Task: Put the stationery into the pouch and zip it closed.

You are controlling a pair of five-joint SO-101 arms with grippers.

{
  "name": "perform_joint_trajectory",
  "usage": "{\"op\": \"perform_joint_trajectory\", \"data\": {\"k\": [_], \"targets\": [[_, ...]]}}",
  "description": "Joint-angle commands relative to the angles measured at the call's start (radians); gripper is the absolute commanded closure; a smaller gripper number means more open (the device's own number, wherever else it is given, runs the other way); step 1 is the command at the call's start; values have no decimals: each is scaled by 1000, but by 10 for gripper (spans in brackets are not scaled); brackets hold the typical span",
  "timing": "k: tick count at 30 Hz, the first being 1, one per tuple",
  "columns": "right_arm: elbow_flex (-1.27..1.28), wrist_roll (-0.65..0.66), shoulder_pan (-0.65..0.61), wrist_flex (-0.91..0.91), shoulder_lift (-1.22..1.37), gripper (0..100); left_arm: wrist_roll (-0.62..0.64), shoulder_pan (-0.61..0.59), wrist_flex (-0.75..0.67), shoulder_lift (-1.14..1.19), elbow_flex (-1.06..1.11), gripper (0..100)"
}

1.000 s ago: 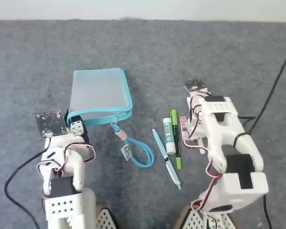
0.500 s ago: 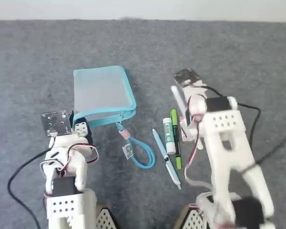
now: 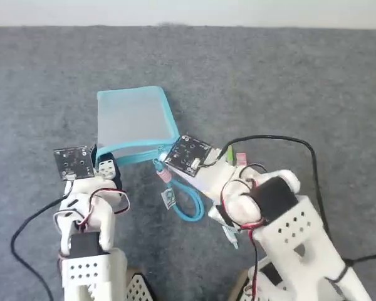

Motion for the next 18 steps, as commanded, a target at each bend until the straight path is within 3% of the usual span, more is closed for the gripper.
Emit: {"op": "perform_joint_trajectory", "data": {"k": [1,8,18], "targets": [[-60,-9,-24,4,22,991,9,9,-35,-14,-16,988],[-109,-37,-61,-59,174,991,9,9,-34,-14,-18,988],[-390,-61,-62,-53,518,991,9,6,-32,-14,-19,988]]}}
